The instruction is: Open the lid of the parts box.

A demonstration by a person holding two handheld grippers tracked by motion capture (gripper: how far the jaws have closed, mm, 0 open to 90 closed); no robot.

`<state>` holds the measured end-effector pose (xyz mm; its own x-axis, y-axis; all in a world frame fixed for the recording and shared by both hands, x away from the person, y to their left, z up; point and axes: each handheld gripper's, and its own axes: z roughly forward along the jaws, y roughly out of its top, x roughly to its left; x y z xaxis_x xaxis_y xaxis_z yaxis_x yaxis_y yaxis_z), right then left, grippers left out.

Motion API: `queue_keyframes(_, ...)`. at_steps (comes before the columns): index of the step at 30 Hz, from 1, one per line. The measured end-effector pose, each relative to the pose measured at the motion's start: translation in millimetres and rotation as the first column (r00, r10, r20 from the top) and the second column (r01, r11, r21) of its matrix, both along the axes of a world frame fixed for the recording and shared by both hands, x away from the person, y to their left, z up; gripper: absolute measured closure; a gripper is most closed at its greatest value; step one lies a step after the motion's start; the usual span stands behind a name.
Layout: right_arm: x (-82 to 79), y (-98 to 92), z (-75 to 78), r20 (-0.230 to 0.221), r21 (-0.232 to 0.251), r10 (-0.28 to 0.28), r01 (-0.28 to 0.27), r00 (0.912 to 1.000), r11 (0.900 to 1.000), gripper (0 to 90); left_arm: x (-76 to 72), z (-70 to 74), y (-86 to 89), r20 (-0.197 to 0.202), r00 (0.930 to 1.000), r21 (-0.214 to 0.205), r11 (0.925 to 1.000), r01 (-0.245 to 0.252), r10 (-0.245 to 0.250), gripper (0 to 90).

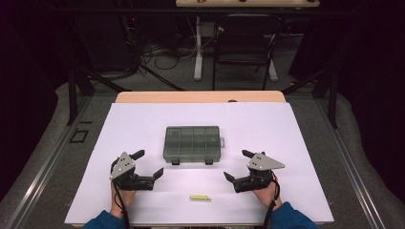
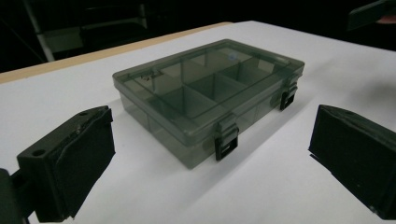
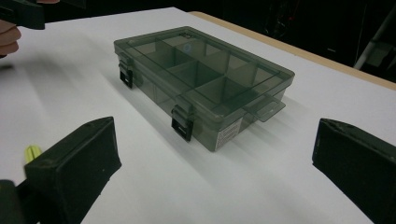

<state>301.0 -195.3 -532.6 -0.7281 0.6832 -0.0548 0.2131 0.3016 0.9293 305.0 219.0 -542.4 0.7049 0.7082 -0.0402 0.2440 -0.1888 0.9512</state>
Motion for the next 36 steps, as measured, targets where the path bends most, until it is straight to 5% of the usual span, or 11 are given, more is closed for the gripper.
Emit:
queue_keyframes(11,24.3,11.0,0.0,-0.043,0.004,0.012,-0.012,0.9990,0.9999,0.0,24.1,4.5,-11.2,-0.011,0.9999,0.046,0.9989,-0.003,0.004,0.0)
queue_keyframes(19,46.0,17.9,2.1,-0.059,-0.007,0.023,-0.024,0.9980,0.9997,0.0,41.7,5.8,-13.6,-0.033,0.9993,0.039,0.9991,-0.018,0.019,0.0)
queue_keyframes(29,68.8,26.9,0.0,-0.129,-0.023,0.072,-0.076,0.9890,0.9969,0.1,52.7,1.8,-18.3,-0.062,0.9973,0.083,0.9955,0.045,-0.040,0.0)
queue_keyframes(36,75.7,28.0,-4.3,-0.152,-0.028,0.112,-0.117,0.9821,0.9927,0.4,57.4,-0.2,-17.2,-0.062,0.9979,0.113,0.9933,0.024,-0.018,0.0)
